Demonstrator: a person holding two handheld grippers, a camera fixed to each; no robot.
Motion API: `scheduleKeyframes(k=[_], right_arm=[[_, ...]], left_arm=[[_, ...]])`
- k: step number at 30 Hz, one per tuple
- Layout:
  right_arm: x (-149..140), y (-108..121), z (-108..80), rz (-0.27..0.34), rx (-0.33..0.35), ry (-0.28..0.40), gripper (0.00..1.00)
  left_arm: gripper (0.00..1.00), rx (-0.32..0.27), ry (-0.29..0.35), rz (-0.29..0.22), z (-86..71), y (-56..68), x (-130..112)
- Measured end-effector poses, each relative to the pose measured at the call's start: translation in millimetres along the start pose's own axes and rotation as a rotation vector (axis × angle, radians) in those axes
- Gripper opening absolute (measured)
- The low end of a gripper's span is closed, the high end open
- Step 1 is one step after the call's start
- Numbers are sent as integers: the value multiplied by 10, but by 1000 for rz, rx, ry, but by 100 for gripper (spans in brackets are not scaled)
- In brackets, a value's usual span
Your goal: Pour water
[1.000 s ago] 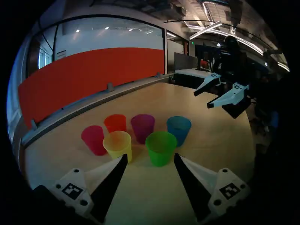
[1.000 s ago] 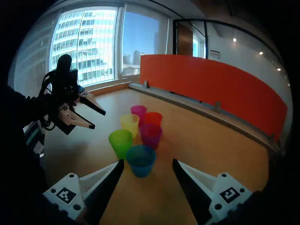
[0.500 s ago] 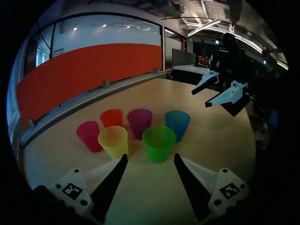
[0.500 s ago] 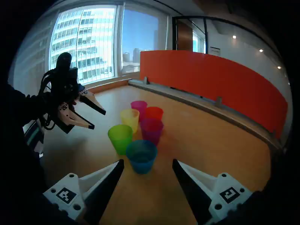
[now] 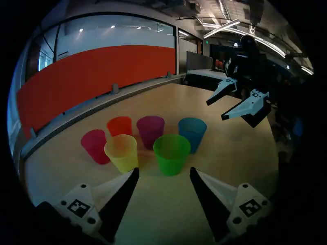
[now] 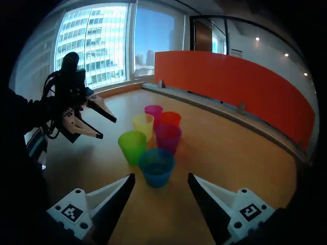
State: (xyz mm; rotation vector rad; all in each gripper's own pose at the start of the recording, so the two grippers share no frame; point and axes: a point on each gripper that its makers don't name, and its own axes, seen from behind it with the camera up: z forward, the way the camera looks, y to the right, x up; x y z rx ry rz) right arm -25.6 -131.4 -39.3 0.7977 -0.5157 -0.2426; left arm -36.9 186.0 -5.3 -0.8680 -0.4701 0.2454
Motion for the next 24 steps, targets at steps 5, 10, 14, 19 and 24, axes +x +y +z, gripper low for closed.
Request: scheduleKeyframes(k=[5, 10, 14, 19, 24], right_arm=[[-28, -22, 79, -6, 7, -9, 100], [-44, -39, 181, -6, 17, -17, 100], [-77, -46, 260, -10, 21, -27, 100], [-138, -50, 365, -14, 25, -44, 100], [-183, -55, 462, -17, 32, -59, 100]], left_arm=[[92, 1, -1, 0, 10, -4, -2], [92, -4, -3, -1, 26, 6, -11], [92, -2, -6, 1, 37, -6, -16], [92, -3, -5, -2, 50, -22, -6], [92, -4, -7, -1, 63, -34, -7]])
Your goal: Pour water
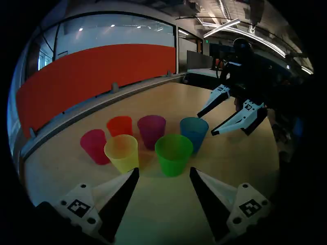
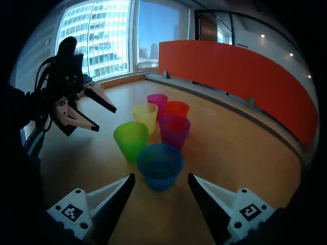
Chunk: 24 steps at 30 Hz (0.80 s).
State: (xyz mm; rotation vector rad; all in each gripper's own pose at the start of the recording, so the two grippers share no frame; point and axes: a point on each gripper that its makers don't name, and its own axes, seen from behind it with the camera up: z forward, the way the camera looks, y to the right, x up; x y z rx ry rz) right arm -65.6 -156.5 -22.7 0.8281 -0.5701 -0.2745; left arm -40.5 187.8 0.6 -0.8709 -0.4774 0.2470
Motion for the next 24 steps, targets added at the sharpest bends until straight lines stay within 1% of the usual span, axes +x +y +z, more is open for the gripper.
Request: scheduleKeyframes(k=[13, 24], right_arm=[[-14, -26, 235, -10, 24, -21, 100], [46, -33, 349, -7, 36, -21, 100]], left_arm=[[92, -2, -3, 2, 22, -3, 4], [92, 1, 0, -2, 15, -13, 17]])
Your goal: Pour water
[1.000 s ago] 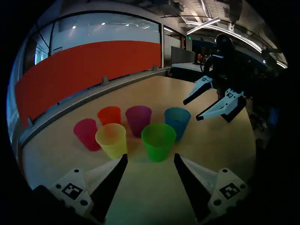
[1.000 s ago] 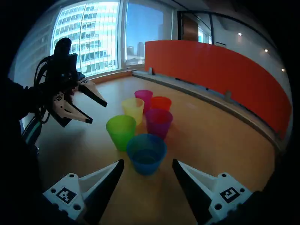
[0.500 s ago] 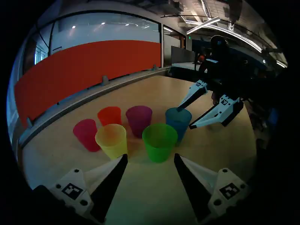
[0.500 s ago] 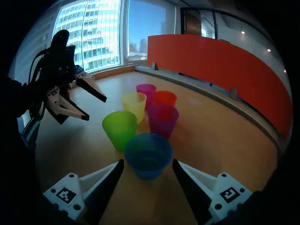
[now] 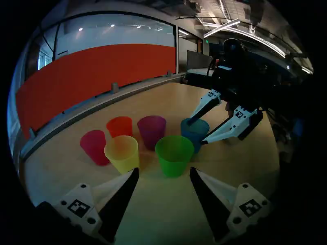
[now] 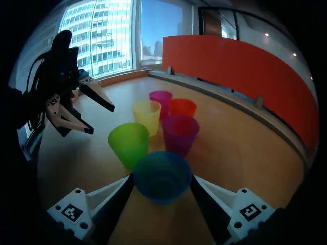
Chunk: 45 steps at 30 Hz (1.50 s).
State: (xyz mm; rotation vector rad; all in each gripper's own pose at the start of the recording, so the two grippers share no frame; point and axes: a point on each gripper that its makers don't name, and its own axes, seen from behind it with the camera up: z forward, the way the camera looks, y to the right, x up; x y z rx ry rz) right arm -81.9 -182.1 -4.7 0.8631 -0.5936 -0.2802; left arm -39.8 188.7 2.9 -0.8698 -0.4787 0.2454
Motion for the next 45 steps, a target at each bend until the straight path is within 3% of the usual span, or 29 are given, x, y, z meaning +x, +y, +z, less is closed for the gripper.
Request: scheduleKeyframes(k=[9, 24, 33, 45], right_arm=[[9, 4, 18, 6, 0, 1, 93], [42, 3, -25, 11, 6, 11, 91], [159, 28, -199, -2, -7, 41, 91], [419, 140, -583, -14, -54, 120, 91]], left_arm=[[92, 1, 0, 0, -4, -6, -12], [92, 4, -2, 2, -14, 9, -18], [92, 4, 0, 7, -5, 22, 11], [92, -6, -22, 5, 13, 77, -2]])
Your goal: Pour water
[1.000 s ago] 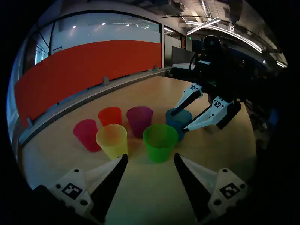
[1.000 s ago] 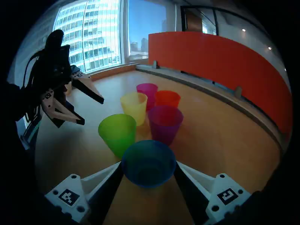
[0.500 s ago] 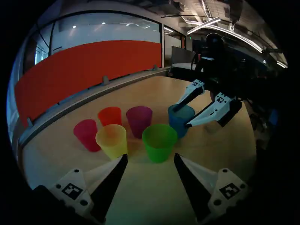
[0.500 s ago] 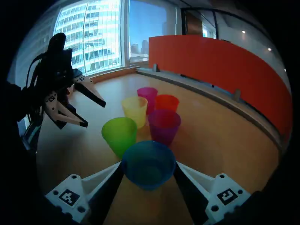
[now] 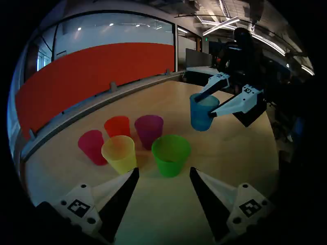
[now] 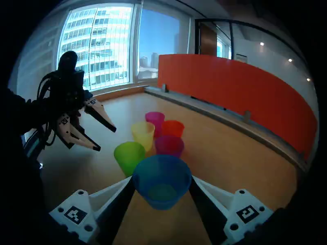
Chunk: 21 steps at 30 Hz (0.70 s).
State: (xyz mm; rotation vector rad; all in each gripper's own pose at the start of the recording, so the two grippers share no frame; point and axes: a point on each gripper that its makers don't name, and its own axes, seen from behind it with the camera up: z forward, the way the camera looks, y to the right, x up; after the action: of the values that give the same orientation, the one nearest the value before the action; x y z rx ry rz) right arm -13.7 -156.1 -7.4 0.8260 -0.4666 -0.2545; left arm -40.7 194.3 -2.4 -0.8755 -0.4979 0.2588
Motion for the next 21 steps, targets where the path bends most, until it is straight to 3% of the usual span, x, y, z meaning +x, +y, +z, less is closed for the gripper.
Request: scheduleKeyframes(k=[21], right_arm=[[389, 144, -533, -7, -66, 120, 91]], left_arm=[[92, -22, -30, -8, 240, 89, -6]])
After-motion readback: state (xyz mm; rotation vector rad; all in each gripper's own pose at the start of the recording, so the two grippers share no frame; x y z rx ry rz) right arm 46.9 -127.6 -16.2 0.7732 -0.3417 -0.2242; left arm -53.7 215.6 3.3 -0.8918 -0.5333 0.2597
